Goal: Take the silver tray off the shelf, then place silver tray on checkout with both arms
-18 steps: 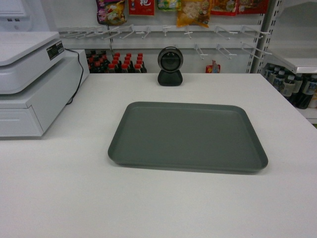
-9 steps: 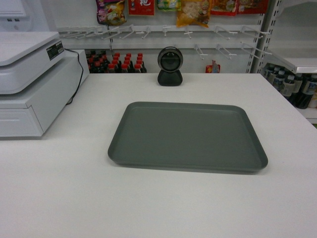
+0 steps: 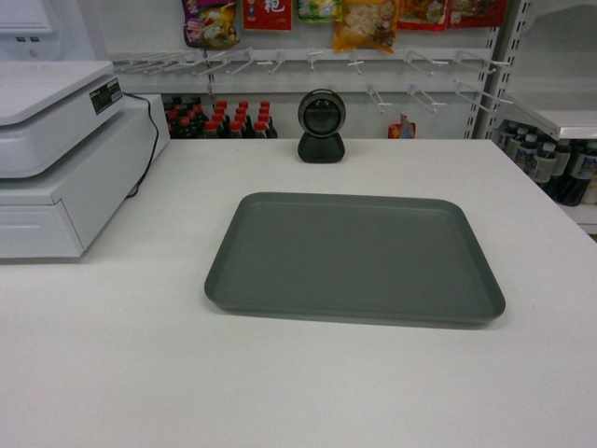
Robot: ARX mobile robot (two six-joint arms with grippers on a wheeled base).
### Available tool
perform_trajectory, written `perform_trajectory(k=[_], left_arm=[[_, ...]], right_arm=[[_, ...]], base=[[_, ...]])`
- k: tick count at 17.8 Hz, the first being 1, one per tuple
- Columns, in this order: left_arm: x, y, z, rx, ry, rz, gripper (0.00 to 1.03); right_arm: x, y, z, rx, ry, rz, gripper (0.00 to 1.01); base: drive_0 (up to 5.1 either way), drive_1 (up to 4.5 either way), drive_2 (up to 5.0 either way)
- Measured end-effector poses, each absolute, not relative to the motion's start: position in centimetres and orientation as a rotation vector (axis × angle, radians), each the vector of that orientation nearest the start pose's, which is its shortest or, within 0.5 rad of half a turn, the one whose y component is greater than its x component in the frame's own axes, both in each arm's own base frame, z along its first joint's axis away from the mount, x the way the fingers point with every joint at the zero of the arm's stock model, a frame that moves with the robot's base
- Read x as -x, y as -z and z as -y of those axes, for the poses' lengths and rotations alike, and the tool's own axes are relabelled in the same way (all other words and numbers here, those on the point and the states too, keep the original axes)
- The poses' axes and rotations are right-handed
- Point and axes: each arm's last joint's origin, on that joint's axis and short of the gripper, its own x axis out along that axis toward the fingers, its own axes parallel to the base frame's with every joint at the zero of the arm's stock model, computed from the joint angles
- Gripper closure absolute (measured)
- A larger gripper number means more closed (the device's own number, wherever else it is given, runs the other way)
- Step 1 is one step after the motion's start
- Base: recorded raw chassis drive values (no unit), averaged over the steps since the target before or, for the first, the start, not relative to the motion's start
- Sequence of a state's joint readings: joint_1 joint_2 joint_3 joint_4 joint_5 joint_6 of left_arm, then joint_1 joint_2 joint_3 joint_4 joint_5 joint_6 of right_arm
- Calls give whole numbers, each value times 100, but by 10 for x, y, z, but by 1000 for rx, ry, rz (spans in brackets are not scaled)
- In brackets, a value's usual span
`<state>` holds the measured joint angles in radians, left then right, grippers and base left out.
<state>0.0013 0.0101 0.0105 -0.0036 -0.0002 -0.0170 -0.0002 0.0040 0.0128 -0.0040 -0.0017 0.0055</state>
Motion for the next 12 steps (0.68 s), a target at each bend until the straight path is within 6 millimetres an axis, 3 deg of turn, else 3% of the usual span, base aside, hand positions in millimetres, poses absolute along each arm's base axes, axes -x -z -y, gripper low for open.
perform_trajectory(k=[3,6,8,12], left_arm=[[-98,-166,0,17,-2,-4,59],[-98,-166,0,17,-2,-4,22],[-98,-166,0,17,-2,-4,5],[-98,-166,0,17,-2,-4,5]], right_arm=[[-97,-167,0,-6,-2,4,55],[-97,-167,0,-6,-2,5,18],[-97,-167,0,-6,-2,5,1],[-97,-167,0,-6,-2,5,3]], base=[[0,0,0],[0,0,0],[0,0,0],[0,0,0]])
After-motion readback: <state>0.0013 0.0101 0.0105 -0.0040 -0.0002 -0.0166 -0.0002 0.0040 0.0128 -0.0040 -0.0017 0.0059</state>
